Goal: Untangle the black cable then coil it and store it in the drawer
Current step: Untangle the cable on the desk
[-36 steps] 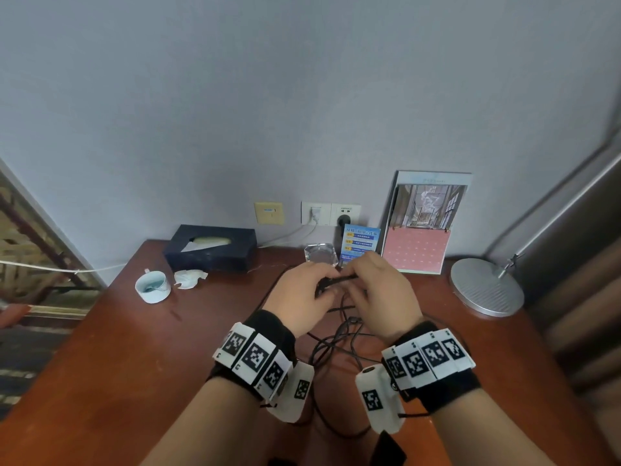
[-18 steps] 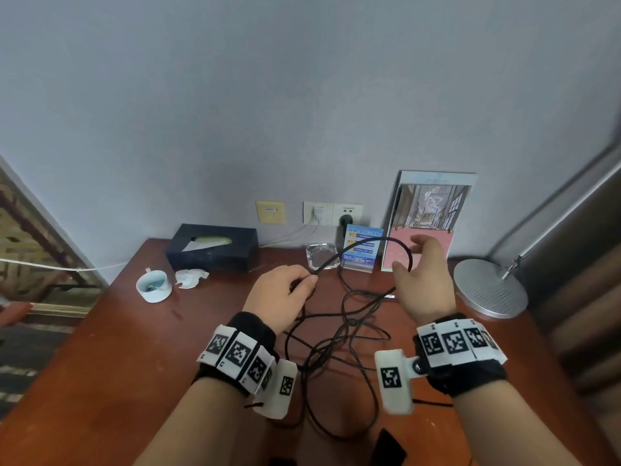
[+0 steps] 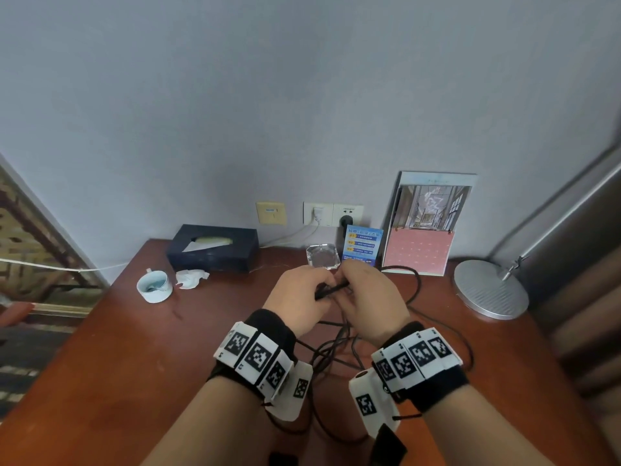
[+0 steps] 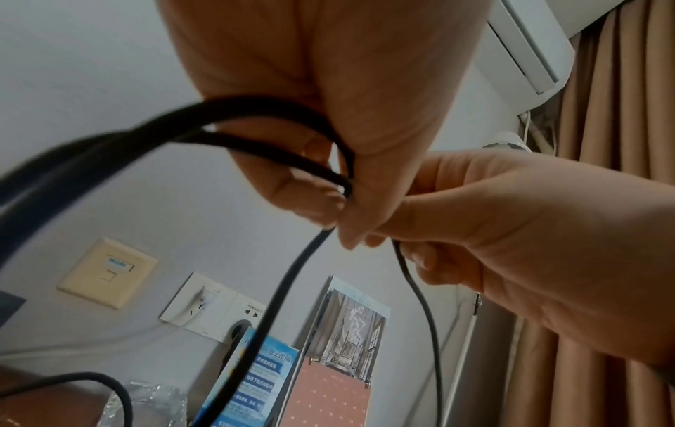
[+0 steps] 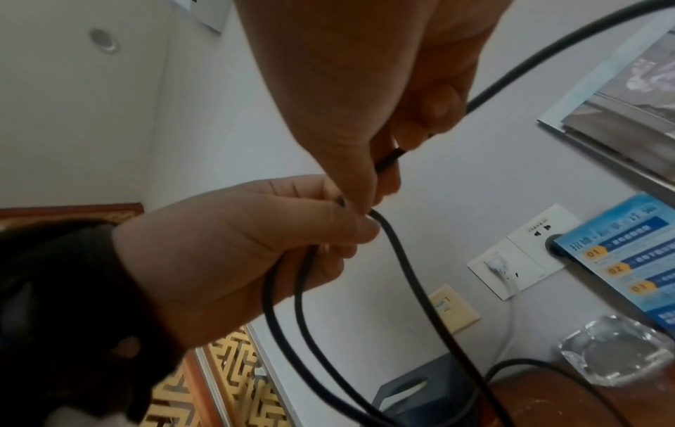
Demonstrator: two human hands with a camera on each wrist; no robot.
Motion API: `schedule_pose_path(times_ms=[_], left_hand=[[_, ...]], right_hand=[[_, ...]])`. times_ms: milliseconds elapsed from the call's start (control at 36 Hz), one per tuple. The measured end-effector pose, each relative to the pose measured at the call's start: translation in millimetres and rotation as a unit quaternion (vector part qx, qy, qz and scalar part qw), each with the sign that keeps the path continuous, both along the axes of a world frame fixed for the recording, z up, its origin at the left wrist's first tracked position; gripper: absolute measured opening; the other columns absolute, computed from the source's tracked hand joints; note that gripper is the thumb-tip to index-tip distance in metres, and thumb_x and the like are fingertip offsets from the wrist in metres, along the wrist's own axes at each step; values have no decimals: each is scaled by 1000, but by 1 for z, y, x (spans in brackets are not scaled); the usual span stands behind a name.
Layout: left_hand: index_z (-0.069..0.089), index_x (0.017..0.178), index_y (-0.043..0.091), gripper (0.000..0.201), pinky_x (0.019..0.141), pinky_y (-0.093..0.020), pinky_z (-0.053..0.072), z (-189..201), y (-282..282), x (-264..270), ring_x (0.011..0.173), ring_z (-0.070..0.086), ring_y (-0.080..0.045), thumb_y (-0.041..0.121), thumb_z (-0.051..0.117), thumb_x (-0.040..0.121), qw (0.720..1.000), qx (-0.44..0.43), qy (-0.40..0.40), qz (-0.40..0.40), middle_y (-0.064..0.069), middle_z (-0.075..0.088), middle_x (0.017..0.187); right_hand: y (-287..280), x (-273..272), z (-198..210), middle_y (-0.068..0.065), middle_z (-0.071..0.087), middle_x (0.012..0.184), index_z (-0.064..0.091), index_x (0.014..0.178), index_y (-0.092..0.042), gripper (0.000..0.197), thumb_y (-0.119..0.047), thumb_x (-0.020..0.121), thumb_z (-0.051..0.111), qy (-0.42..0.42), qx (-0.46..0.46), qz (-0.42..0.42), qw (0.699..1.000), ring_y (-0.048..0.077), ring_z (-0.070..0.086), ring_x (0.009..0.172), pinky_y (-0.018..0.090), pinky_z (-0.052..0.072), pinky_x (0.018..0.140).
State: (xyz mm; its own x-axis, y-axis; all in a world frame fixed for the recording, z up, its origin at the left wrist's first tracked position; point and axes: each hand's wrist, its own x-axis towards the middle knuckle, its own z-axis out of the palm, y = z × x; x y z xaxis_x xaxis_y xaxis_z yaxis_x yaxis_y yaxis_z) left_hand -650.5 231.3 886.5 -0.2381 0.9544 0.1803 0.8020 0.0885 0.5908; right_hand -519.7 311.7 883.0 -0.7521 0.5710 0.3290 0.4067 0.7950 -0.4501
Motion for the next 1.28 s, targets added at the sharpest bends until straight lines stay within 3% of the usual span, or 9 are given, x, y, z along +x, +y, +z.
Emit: schedule_pose_path(times_ms=[278, 417, 500, 583, 833, 944, 1028, 1083, 1278], left_hand=[[63, 88, 33, 9, 82, -34, 45, 0, -2, -7, 86, 56, -12, 30, 65, 80, 997, 54, -7, 63, 11, 59, 83], [63, 88, 23, 7, 74, -26, 42, -4, -5, -11, 81, 55, -12, 29, 59, 90, 994, 59, -55, 76, 6, 60, 83], [55, 86, 24, 12, 69, -26, 37, -15, -5, -15, 76, 51, -12, 28, 51, 97, 994, 31, -68, 84, 10, 53, 75], [52, 86, 25, 13, 68, -24, 32, -22, -6, -13, 74, 48, -10, 29, 49, 98, 995, 15, -64, 77, 13, 49, 72], [48, 71, 26, 27, 60, -21, 29, -25, -9, -17, 66, 46, -6, 37, 54, 95, 996, -6, -43, 77, 8, 49, 65], [52, 75, 21, 28, 61, -25, 29, -26, -6, -19, 68, 48, -11, 40, 52, 96, 994, 3, -40, 102, 7, 52, 68], [58, 80, 20, 24, 61, -20, 30, -24, -4, -17, 70, 49, -9, 40, 57, 93, 994, 34, -31, 103, 8, 56, 72], [59, 80, 21, 22, 61, -16, 31, -22, -2, -14, 70, 49, -6, 39, 61, 91, 993, 51, -30, 102, 10, 56, 72], [64, 80, 20, 21, 64, -20, 36, -9, 7, 2, 69, 52, -8, 37, 60, 93, 994, 94, -42, 49, 7, 61, 73]], right_hand=[[-5, 9, -7, 5, 63, 72, 50, 94, -15, 8, -22, 94, 51, 40, -61, -26, 997, 32, 58, 72, 34, 38, 58], [-3, 15, -12, -1, 65, 65, 49, 95, -22, 6, -18, 96, 44, 112, -136, -81, 981, 16, 59, 59, 31, 48, 61], [1, 17, -10, 0, 66, 60, 47, 86, -20, 13, -13, 96, 44, 189, -209, -120, 952, 6, 51, 47, 25, 42, 54], [2, 19, -7, 4, 66, 59, 46, 84, -14, 14, -12, 97, 45, 266, -289, -138, 909, 15, 47, 44, 29, 40, 50], [14, 29, -15, 12, 66, 68, 42, 81, -15, 20, -8, 100, 39, 367, -378, -202, 825, 10, 41, 38, 19, 34, 42], [23, 34, -17, 8, 69, 99, 53, 92, -16, 8, -10, 95, 47, 185, -332, -231, 896, 16, 53, 64, 27, 41, 61], [22, 36, -13, 9, 44, 128, 48, 126, -12, 39, -11, 87, 56, 45, -248, -252, 934, 23, 52, 106, 31, 40, 94], [15, 33, -8, 9, 37, 133, 43, 131, -11, 50, -6, 83, 55, 56, -183, -232, 954, 25, 51, 109, 33, 39, 98], [-5, 9, -1, 5, 56, 115, 57, 115, -11, 41, 0, 75, 56, 77, -16, 5, 997, 19, 51, 107, 22, 37, 94]])
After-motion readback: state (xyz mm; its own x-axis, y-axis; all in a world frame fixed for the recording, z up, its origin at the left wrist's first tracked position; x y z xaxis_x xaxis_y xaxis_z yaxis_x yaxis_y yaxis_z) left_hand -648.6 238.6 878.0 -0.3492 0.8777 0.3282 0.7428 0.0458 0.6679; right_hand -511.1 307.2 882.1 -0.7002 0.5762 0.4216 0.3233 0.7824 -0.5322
